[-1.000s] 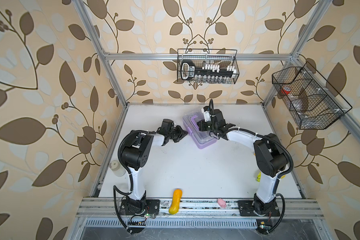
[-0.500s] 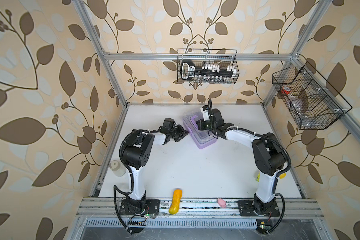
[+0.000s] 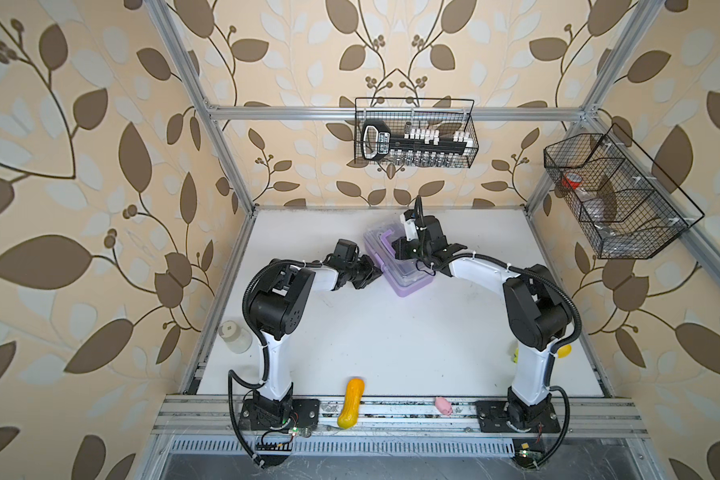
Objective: Pack the tool kit
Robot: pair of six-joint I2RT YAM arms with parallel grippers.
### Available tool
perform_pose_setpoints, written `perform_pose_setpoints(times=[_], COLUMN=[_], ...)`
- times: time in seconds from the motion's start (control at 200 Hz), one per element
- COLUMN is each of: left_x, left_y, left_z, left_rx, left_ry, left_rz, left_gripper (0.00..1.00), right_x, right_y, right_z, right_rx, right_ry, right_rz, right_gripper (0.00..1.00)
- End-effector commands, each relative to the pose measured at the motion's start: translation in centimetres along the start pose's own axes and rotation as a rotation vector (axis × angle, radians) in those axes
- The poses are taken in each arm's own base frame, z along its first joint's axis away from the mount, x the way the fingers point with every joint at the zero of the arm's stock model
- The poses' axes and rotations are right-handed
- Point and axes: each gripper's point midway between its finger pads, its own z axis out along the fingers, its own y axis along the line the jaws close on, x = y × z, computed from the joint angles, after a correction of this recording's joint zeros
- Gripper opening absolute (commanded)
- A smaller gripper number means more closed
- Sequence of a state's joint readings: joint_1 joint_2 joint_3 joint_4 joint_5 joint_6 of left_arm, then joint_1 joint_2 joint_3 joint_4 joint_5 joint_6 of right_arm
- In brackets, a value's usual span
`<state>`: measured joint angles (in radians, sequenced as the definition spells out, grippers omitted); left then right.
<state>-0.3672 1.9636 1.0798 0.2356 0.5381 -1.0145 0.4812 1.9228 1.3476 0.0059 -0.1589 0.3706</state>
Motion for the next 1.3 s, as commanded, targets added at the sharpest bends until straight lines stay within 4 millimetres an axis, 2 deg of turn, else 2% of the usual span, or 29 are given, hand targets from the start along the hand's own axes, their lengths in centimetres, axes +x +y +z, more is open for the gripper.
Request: perform_pose_setpoints(times=[0.0, 0.15, 0.19, 0.225, 0.295, 0.305, 0.345, 0.355, 0.365, 0.37, 0.385, 0.515, 0.525, 0.535, 0.54, 0.555, 0.685, 0.755, 0.81, 0.865, 0.9, 0.95, 1.015, 1.135, 1.214, 1.294], left_x=[-0.7, -0.7, -0.7, -0.8, -1.0, -0.9, -1.0, -1.1, -1.2, -1.2, -1.2, -1.7, -1.7, -1.7, -1.7, -1.6, -1.5, -1.6, -1.7, -1.6, -1.4, -1.7, -1.6, -1.0, -0.9, -1.3], left_y=[-11.6, -13.4, -13.9, -14.2, -14.5, -14.9, -15.0, -15.0, -14.8, -14.8, -14.8, -12.6, -12.5, -12.2, -12.2, -11.9, -9.1, -7.8, -6.4, -4.4, -3.0, -0.7, 1.8, 3.6, 4.7, 7.2], left_z=[-5.7, -10.1, -11.6, -13.0, -15.6, -16.6, -18.4, -18.8, -19.2, -19.4, -20.0, -24.8, -25.2, -25.4, -25.7, -26.1, -30.2, -31.7, -32.3, -32.1, -31.8, -32.6, -33.9, -34.7, -33.6, -33.0], left_rx=[0.216, 0.156, 0.137, 0.118, 0.074, 0.079, 0.057, 0.051, 0.043, 0.041, 0.033, -0.07, -0.073, -0.081, -0.082, -0.091, -0.144, -0.155, -0.197, -0.307, -0.392, -0.507, -0.609, -0.654, -0.679, -0.784], left_ry=[-0.097, -0.194, -0.232, -0.27, -0.354, -0.376, -0.435, -0.449, -0.464, -0.471, -0.492, -0.684, -0.696, -0.71, -0.717, -0.733, -0.921, -1.019, -1.085, -1.084, -1.055, -1.084, -1.141, -1.203, -1.209, -1.209], left_rz=[0.258, 0.38, 0.408, 0.43, 0.471, 0.48, 0.497, 0.5, 0.501, 0.504, 0.509, 0.489, 0.488, 0.489, 0.49, 0.493, 0.467, 0.473, 0.511, 0.591, 0.651, 0.622, 0.584, 0.657, 0.754, 0.752], left_gripper=[0.14, 0.21, 0.26, 0.33, 0.53, 0.56, 0.67, 0.73, 0.89, 0.94, 0.98, 0.99, 0.99, 0.99, 0.99, 0.99, 0.99, 0.99, 0.99, 0.99, 0.99, 0.99, 0.99, 0.99, 0.99, 0.99], right_x=[6.4, 1.0, -0.7, -0.9, -2.3, -2.6, -3.2, -3.4, -3.5, -3.5, -3.7, -3.7, -3.6, -3.5, -3.5, -3.4, -1.9, -0.8, 0.4, 1.6, 2.4, 3.9, 5.4, 8.1, 9.5, 10.8], right_y=[0.4, 0.8, 1.1, 0.8, 0.7, 0.7, 0.7, 0.6, 0.5, 0.5, 0.5, -1.3, -1.5, -1.6, -1.7, -1.9, -4.7, -6.5, -8.4, -10.6, -11.4, -12.1, -13.5, -15.8, -17.0, -18.6], right_z=[-2.5, -7.7, -9.3, -10.5, -13.1, -13.7, -15.3, -15.7, -16.1, -16.3, -16.8, -21.5, -21.8, -22.1, -22.3, -22.8, -26.8, -28.5, -29.3, -29.7, -29.2, -28.0, -27.6, -26.7, -26.2, -26.1], right_rx=[-0.025, -0.021, -0.018, -0.007, 0.01, 0.012, 0.022, 0.026, 0.032, 0.033, 0.039, 0.143, 0.152, 0.159, 0.163, 0.174, 0.31, 0.403, 0.497, 0.612, 0.656, 0.694, 0.753, 0.8, 0.823, 0.86], right_ry=[0.248, 0.083, 0.022, -0.008, -0.103, -0.122, -0.179, -0.193, -0.207, -0.214, -0.235, -0.398, -0.408, -0.421, -0.428, -0.448, -0.584, -0.635, -0.647, -0.635, -0.607, -0.561, -0.531, -0.52, -0.523, -0.555], right_rz=[0.016, -0.01, -0.019, -0.02, -0.033, -0.035, -0.044, -0.047, -0.048, -0.049, -0.052, -0.067, -0.067, -0.068, -0.07, -0.075, -0.037, -0.014, 0.012, 0.023, -0.057, -0.189, -0.194, -0.132, -0.11, -0.052], right_gripper=[0.0, 0.02, 0.03, 0.05, 0.1, 0.11, 0.16, 0.18, 0.2, 0.22, 0.25, 0.53, 0.63, 0.84, 0.92, 0.99, 1.0, 1.0, 1.0, 1.0, 1.0, 1.0, 1.0, 1.0, 1.0, 1.0])
